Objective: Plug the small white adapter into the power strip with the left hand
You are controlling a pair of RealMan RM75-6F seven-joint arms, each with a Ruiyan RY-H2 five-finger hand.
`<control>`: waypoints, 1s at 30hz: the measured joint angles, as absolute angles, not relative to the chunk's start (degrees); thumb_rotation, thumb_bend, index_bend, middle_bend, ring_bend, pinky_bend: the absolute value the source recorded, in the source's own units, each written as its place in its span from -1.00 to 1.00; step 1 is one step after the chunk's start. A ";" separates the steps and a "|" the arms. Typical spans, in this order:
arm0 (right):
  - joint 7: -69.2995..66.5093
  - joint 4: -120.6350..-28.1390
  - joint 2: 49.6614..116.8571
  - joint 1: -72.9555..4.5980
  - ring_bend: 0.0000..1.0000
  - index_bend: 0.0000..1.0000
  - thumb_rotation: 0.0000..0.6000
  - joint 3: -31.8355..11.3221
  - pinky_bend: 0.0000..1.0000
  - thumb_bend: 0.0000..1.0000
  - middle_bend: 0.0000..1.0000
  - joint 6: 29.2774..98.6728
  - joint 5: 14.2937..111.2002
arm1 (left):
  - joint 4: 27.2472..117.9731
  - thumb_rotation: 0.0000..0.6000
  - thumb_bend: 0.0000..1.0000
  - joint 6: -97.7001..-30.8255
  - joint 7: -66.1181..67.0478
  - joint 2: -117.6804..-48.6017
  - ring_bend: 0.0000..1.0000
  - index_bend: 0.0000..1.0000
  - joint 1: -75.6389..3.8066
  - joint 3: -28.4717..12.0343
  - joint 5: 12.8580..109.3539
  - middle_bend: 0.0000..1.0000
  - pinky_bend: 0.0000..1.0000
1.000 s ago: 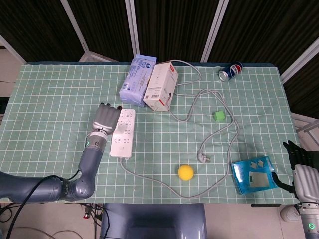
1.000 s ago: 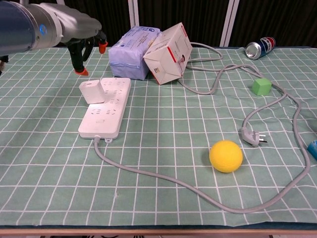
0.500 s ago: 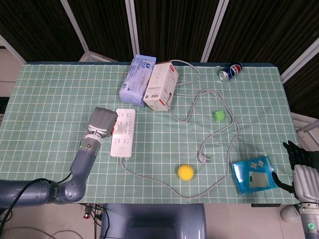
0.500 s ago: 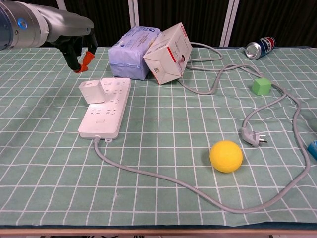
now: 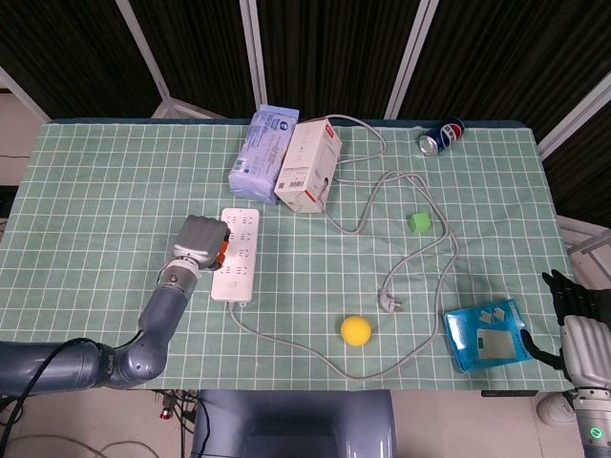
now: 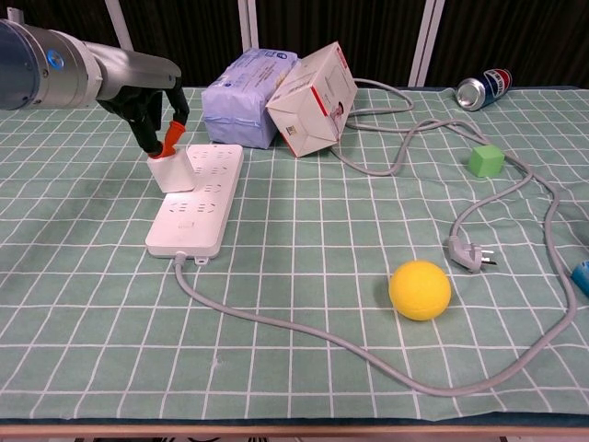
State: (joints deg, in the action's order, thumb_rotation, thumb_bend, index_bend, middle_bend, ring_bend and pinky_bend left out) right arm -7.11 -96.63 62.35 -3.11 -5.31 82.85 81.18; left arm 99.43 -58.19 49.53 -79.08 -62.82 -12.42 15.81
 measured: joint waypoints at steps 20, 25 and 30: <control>-6.65 -96.58 62.46 -3.15 -1.00 -1.00 1.00 -5.32 -0.92 -0.21 -1.00 82.66 80.91 | 87.30 1.00 0.14 -40.65 2.54 -83.57 0.85 0.71 -50.06 -20.17 48.94 1.00 1.00; -6.24 -96.51 62.58 -3.16 -1.00 -1.00 1.00 -5.36 -0.92 -0.21 -1.00 82.72 80.84 | 84.17 1.00 0.14 -38.76 -3.96 -84.95 0.85 0.71 -48.61 -20.10 52.81 1.00 1.00; -5.87 -96.44 62.72 -3.19 -1.00 -1.00 1.00 -5.40 -0.92 -0.21 -1.00 82.69 80.67 | 81.52 1.00 0.14 -37.94 -9.75 -85.81 0.85 0.71 -47.24 -19.67 57.57 1.00 1.00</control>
